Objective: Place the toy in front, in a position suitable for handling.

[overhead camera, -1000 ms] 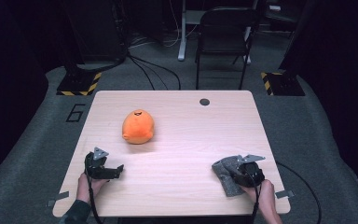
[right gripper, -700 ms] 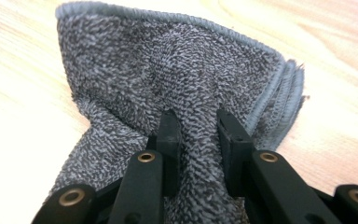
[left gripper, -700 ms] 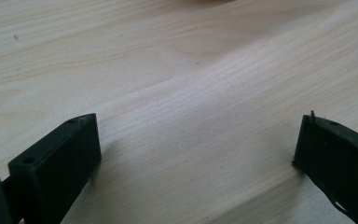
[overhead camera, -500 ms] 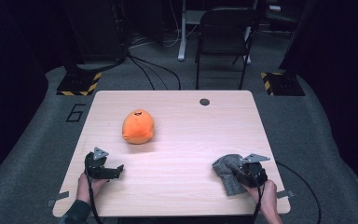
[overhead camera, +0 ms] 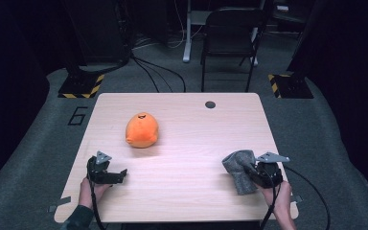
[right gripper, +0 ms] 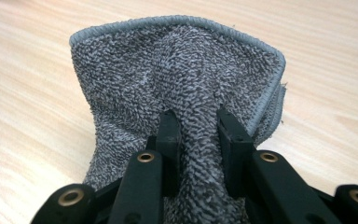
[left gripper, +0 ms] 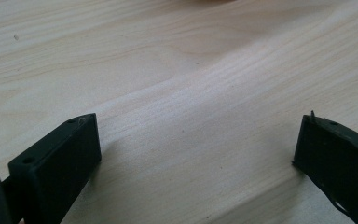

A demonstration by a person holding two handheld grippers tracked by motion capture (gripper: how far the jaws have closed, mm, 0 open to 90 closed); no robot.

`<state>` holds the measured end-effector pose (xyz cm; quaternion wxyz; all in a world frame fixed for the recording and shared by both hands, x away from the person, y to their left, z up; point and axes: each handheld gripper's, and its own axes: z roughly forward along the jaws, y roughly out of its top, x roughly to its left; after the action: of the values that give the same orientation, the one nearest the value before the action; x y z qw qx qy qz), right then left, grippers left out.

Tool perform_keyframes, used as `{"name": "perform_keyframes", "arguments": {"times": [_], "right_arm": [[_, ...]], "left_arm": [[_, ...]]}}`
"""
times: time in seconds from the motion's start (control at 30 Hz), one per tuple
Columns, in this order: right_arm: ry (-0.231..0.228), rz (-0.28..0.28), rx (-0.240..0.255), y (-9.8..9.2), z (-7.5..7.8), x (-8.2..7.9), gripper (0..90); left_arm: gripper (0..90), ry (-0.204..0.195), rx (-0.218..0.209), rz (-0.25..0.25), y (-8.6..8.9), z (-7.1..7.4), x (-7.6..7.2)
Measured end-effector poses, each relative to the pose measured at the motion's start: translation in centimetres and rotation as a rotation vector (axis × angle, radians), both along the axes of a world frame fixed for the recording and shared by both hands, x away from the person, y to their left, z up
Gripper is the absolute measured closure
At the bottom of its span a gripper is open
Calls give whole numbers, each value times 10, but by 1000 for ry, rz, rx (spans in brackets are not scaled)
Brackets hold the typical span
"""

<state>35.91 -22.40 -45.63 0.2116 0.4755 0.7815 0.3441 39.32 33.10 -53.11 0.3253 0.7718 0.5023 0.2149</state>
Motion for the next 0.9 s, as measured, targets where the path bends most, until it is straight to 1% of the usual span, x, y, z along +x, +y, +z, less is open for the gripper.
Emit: {"name": "perform_keyframes", "arguments": {"times": [0.07,0.1,0.23,0.33,0.37,0.43,0.6,0.63,0.67,0.7,0.73,0.8,0.83,0.87,0.9], "right_arm": [[-15,-20,8,-3,6,0,733],[-15,-20,8,-3,6,0,733],[-44,-39,17,-10,15,5,732],[-49,-46,20,-12,17,7,731],[-52,-61,20,-14,19,10,731],[-52,-68,25,-15,19,12,731],[-63,-97,10,-21,22,21,731],[-63,-116,9,-23,22,26,731],[-63,-116,9,-23,22,26,731],[-66,-127,-3,-25,22,31,731],[-66,-127,-3,-25,22,31,731],[-67,-135,-9,-26,22,36,730],[-68,-148,-29,-27,21,42,730],[-68,-148,-29,-27,21,42,730],[-64,-155,-19,-28,21,44,729]], "left_arm": [[2,0,0,0,0,0,0],[2,0,0,0,0,0,0],[2,0,-1,1,0,0,0],[2,0,0,0,0,0,0],[2,0,0,0,0,0,0],[2,0,0,0,0,0,0],[2,0,0,0,0,0,0],[2,0,0,0,0,0,0],[2,0,0,0,0,0,0],[2,0,0,0,0,0,0],[2,0,0,0,0,0,0],[2,0,-1,0,0,0,0],[2,0,0,0,0,0,0],[2,-1,1,1,0,0,0],[2,0,0,0,0,0,0]]}}
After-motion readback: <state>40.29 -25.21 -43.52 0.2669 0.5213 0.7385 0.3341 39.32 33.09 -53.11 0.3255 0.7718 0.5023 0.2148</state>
